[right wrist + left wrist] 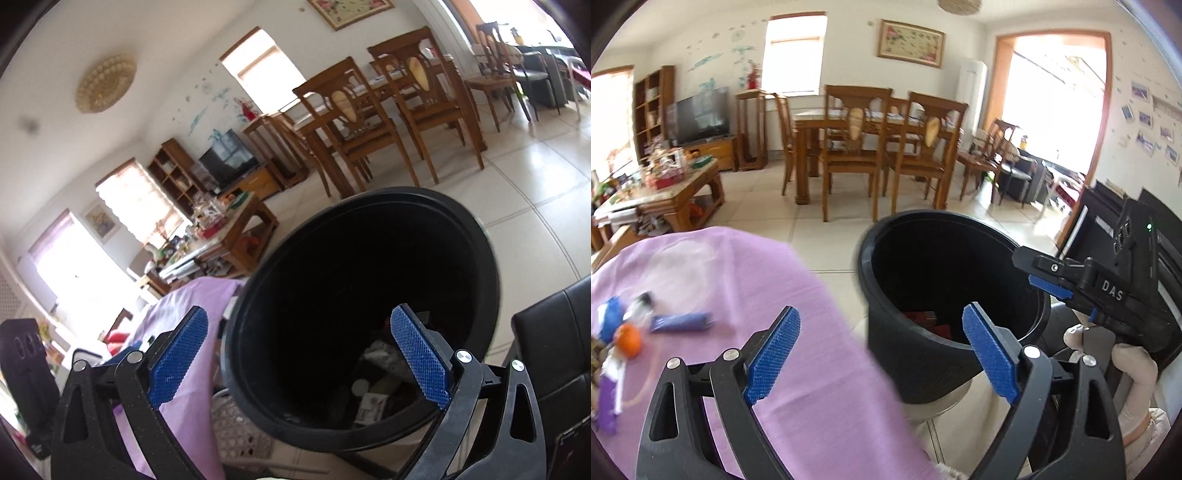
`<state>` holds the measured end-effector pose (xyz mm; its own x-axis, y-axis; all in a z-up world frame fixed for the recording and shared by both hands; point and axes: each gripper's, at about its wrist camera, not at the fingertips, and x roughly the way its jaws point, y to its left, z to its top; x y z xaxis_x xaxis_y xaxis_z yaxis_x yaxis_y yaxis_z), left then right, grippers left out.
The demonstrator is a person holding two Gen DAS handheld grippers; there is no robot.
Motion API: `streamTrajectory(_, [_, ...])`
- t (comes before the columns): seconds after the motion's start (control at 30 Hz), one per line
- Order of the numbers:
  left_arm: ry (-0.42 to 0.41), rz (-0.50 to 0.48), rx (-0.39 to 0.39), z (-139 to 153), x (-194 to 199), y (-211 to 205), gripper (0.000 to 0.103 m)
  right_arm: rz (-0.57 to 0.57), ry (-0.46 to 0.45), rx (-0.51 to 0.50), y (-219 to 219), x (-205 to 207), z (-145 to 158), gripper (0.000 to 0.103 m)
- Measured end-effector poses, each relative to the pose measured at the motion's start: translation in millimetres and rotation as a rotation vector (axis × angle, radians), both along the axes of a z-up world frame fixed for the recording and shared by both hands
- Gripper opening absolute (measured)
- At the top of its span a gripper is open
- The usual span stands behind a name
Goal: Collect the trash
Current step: 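Grasp the white paper cup with the left tool while the right tool grasps the battery card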
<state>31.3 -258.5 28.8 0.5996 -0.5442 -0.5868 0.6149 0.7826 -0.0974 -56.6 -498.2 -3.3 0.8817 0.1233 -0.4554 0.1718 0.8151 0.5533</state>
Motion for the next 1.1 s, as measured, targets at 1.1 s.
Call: streamTrajectory(1.1, [0.198,0.379,0.122,-44.0,54.7,358.1,0.073,0.844,0.094,-0.753,501.2,105.7,8.7,0.059])
